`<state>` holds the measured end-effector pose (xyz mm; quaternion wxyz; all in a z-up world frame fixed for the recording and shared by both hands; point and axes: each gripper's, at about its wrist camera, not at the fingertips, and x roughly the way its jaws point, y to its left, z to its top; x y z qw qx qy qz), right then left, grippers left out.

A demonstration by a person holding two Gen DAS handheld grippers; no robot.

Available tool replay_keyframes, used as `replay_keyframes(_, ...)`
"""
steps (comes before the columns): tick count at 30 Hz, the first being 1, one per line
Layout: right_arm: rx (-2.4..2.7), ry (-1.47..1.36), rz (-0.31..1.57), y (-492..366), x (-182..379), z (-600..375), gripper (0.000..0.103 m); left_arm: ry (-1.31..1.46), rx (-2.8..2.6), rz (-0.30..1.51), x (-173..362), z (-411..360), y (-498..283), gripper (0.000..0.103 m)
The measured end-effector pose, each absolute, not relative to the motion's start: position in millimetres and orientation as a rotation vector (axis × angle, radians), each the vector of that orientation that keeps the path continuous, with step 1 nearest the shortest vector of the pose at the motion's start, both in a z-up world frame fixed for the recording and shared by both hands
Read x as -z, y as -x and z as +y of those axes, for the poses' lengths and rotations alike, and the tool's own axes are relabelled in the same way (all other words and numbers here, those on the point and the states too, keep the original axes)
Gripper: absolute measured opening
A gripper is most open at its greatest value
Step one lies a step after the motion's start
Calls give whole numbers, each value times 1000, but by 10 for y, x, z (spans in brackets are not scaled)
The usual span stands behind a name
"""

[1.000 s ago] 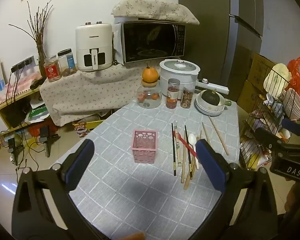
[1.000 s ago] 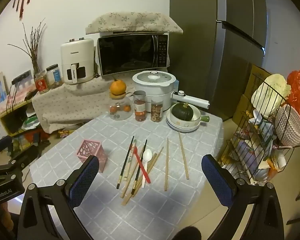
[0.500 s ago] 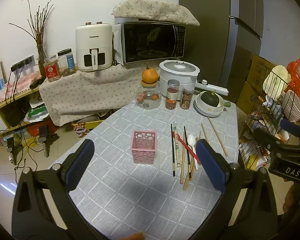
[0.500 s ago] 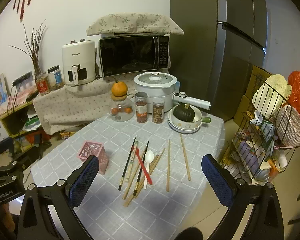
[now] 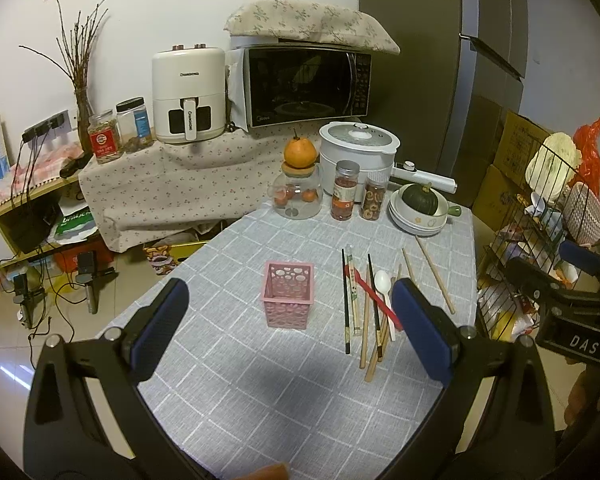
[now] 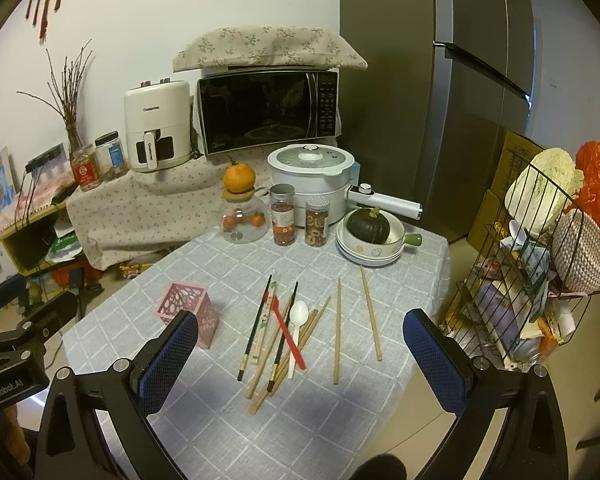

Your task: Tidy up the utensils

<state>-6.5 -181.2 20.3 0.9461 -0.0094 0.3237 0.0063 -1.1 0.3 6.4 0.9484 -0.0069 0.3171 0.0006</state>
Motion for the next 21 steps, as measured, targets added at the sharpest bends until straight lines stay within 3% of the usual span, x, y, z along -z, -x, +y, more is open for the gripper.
replay_keyframes(21, -16, 16, 651, 68, -234, -1811, 103, 15, 4, 643, -72, 27, 28, 101)
